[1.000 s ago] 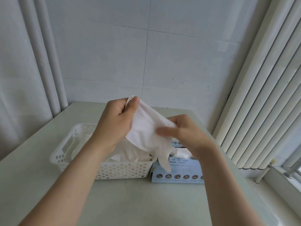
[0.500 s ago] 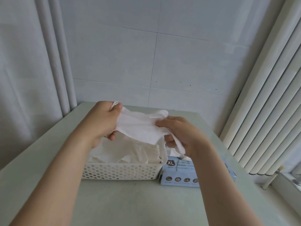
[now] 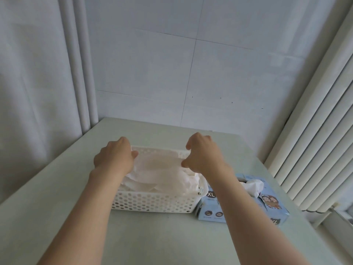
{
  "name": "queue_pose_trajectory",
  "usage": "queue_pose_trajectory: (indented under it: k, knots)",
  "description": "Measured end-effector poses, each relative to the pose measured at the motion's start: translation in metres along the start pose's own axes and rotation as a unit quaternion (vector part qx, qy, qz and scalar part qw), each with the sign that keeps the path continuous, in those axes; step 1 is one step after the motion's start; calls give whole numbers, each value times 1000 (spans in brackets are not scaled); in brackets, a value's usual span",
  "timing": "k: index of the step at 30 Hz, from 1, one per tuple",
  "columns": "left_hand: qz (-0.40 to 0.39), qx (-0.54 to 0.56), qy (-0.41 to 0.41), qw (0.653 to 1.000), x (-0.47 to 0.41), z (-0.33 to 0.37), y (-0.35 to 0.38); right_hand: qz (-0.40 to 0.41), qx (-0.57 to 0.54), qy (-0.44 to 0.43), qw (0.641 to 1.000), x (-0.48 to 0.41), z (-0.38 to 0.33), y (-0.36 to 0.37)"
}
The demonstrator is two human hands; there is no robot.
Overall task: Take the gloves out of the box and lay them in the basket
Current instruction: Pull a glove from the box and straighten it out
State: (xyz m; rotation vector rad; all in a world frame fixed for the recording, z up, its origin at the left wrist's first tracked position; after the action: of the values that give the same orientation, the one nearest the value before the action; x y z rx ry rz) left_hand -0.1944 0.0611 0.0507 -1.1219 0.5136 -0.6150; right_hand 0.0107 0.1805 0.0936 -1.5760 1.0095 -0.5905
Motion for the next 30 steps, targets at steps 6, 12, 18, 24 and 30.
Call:
queue_pose_trajectory:
  k: [6,12,18,24,30]
  knots:
    - [-41,-27,165,985,11,36,-4,0,13,-151,988,18,-28,-12]
    - [-254,-38,198,946,35,52,31,-211,46,-156,964,36,-14,26]
    - [-252,-81,172,949,35,48,47,-227,77,-121,963,19,-4,44]
    - [-252,-77,162,951,40,50,47,-247,114,-147,951,15,-11,62]
    - [-196,-49,146,968,47,68,27,-167,-92,-170,967,26,9,28]
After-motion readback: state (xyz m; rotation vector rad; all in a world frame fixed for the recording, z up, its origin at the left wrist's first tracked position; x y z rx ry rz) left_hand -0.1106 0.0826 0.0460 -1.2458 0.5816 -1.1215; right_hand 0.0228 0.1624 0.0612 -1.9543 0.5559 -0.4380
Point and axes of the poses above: each hand's wrist, its own x-axis away from the middle knuckle, its own y-axis out of the palm, z = x × y, the point moved 7 cm from there along -x, towards the middle knuckle, and after that the axes turned 1 degree about -y, right-handed, at the moved point
